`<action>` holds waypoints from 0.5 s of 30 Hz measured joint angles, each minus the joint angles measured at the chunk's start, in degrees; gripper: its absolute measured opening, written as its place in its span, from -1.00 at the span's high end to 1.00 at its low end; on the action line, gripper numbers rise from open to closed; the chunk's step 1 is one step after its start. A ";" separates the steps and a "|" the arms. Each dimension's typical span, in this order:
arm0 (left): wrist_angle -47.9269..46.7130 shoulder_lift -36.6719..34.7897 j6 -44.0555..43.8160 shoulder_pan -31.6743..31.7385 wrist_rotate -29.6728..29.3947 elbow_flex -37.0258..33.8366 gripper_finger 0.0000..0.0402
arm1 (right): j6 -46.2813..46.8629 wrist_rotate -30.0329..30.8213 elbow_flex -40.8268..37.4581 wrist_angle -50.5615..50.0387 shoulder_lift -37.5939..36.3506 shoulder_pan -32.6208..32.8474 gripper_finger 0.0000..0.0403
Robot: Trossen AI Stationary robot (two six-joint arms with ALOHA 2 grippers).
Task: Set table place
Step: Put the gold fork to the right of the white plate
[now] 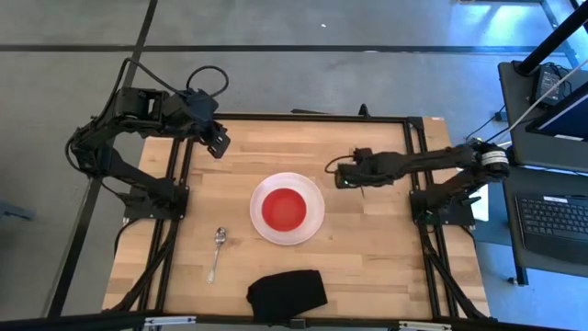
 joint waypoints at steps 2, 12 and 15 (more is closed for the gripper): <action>0.00 0.00 -0.11 -0.48 -0.19 0.00 0.66 | 4.79 1.39 1.71 -0.60 -1.15 3.85 0.92; -0.69 0.00 0.31 -2.00 -2.01 0.00 0.66 | 27.30 7.16 4.98 0.58 8.82 18.91 0.92; -0.92 0.00 0.91 -2.39 -2.12 -0.01 0.66 | 31.47 9.72 5.70 2.24 13.21 20.62 0.92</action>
